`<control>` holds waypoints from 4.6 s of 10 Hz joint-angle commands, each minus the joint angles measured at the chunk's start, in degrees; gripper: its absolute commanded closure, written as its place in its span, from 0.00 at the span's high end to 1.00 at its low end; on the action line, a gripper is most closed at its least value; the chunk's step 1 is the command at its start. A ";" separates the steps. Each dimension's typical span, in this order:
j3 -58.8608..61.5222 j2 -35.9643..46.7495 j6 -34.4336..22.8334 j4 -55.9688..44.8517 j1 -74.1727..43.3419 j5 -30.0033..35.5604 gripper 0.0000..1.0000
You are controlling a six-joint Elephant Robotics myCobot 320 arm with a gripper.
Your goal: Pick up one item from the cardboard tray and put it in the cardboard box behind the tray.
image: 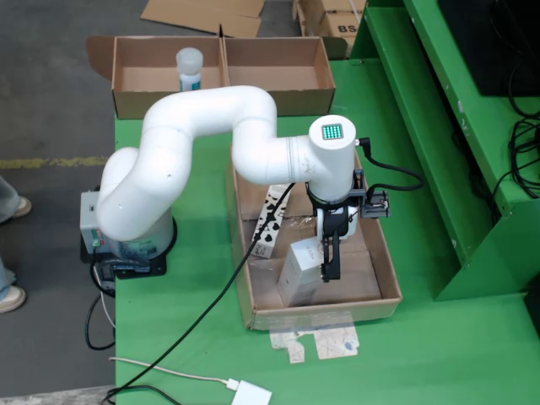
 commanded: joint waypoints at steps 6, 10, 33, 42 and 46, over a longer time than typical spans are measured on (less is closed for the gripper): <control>-0.59 2.98 -2.35 1.52 -4.67 2.04 1.00; -7.66 7.32 -2.84 4.31 -4.90 2.29 1.00; -11.88 10.75 -3.45 4.92 -4.88 2.92 0.20; -11.88 10.75 -3.45 4.92 -4.88 2.92 0.00; -11.88 10.75 -3.45 4.92 -4.88 2.92 0.00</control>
